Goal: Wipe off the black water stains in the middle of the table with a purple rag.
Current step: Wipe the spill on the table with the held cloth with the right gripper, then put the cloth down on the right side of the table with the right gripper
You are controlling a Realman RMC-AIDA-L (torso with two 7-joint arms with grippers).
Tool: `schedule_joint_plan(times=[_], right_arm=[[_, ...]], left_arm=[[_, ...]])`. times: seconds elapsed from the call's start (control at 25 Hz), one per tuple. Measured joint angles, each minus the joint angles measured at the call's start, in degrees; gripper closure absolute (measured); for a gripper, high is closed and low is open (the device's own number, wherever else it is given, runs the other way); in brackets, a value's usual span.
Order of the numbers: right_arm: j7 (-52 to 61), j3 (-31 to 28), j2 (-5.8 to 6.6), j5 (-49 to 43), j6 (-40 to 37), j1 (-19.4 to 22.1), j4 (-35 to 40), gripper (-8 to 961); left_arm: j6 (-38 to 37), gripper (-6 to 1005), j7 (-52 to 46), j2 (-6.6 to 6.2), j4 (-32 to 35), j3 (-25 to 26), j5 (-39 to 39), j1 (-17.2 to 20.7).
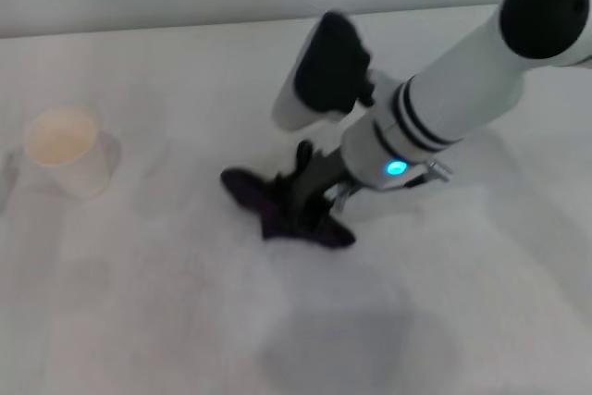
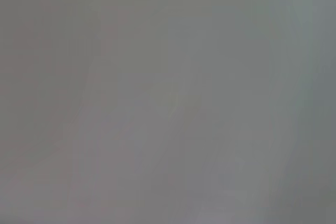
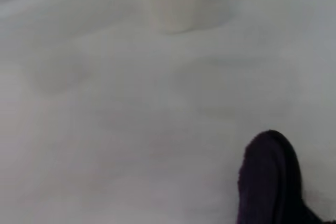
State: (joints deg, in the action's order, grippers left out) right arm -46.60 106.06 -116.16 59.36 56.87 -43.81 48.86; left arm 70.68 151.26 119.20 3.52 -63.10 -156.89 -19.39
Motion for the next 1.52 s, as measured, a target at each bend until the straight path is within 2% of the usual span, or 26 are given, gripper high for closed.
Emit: schedule_joint_plan(times=[0.16, 0.28, 0.56, 0.76, 0.92, 1.2, 1.32, 1.52], right_arm=[[-2.4, 2.1, -0.01, 4.4, 4.3, -0.9, 0.0, 863], [-3.9, 2.5, -0.03, 6.1, 4.3, -0.9, -0.1, 863], [-4.1, 1.7, 0.43, 5.6, -7.6, -0.6, -4.4, 865], [-4.1, -4.1, 0.61, 1.2, -9.9, -0.3, -6.4, 863], [-4.2, -10.5, 1.03, -3.6, -6.3, 1.7, -4.2, 859], [-5.4, -23.7, 1.11, -13.8, 7.4, 4.8, 2.8, 854], [-5.5, -26.0, 1.25, -14.4, 10.9, 5.0, 3.8, 852], [-7.0, -25.8, 0.92, -15.7, 13.1, 4.5, 3.8, 848]], left_arm=[[0.0, 106, 0.0, -0.02, 0.1, 0.0, -0.1, -0.3], [-0.1, 106, 0.0, -0.02, 0.5, 0.0, -0.2, -0.4], [-0.2, 107, -0.1, -0.02, 0.6, 0.0, -0.7, -0.5], [-0.2, 107, -0.1, -0.02, 0.7, 0.0, -0.8, -0.5], [-0.1, 107, -0.2, -0.02, 1.3, 0.0, -1.4, -0.1], [-0.2, 107, -0.2, -0.02, 1.3, 0.0, -1.5, -0.4], [-0.2, 106, -0.2, -0.02, 1.3, 0.0, -1.5, -0.4], [-0.4, 106, -0.2, -0.07, 1.4, 0.0, -1.5, -0.7]])
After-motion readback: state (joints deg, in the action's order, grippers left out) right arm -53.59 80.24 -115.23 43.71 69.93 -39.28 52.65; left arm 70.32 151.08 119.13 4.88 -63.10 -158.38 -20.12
